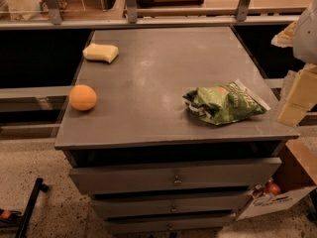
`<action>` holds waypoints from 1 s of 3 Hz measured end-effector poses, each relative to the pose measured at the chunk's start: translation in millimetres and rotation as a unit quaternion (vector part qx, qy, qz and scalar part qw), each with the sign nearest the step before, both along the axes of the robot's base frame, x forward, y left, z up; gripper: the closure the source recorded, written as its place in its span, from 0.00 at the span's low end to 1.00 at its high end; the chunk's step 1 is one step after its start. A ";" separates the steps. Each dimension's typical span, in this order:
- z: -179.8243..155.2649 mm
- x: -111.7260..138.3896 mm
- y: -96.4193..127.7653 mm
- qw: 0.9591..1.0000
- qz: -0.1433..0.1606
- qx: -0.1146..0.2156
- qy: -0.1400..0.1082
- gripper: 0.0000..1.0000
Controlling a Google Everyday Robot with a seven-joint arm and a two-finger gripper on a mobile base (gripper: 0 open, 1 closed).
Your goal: Pick green jalapeno chip bag
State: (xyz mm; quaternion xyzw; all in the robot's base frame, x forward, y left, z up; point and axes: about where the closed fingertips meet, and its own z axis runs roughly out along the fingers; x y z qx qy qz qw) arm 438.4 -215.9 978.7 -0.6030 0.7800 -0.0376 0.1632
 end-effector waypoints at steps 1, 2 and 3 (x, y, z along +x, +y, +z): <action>-0.3 0.6 1.4 1.000 0.003 0.001 -0.001 0.00; -28.2 16.6 14.7 1.000 0.020 0.006 0.010 0.00; -66.4 37.5 29.5 0.999 0.042 -0.010 0.000 0.00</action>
Offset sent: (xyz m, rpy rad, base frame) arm 0.0407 0.0333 -0.0751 0.0302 0.0722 0.0931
